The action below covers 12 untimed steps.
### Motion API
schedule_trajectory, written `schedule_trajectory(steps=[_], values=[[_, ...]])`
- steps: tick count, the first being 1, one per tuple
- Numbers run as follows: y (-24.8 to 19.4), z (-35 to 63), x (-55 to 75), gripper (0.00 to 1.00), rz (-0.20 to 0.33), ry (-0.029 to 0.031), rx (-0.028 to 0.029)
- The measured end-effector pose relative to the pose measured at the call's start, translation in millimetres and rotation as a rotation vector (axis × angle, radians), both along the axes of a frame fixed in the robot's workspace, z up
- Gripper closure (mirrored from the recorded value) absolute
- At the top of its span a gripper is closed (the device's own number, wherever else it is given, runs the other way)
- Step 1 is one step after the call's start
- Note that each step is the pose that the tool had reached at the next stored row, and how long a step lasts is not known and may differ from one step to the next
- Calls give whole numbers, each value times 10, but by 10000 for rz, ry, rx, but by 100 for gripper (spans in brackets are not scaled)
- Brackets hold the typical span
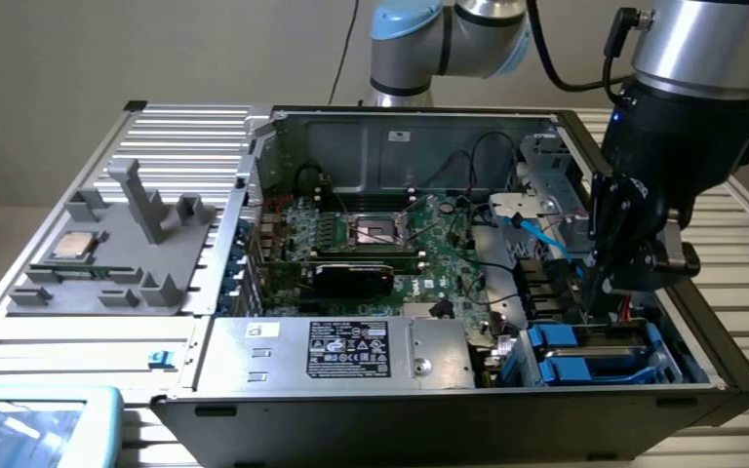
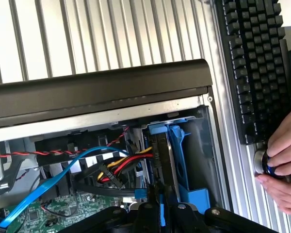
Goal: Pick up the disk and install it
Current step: 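Insert the second disk wire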
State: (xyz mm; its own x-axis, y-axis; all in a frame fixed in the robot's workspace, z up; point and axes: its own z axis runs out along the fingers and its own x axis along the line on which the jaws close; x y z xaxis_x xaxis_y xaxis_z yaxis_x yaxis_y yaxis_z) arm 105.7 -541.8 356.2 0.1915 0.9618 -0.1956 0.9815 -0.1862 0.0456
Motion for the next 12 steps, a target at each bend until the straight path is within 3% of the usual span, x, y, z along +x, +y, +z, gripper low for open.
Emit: schedule_trajectory(steps=[6, 8, 12], values=[[-52, -13, 87, 84, -1, 455, 9], [-64, -13, 125, 84, -1, 511, 10], [-65, -13, 135, 84, -1, 517, 11]])
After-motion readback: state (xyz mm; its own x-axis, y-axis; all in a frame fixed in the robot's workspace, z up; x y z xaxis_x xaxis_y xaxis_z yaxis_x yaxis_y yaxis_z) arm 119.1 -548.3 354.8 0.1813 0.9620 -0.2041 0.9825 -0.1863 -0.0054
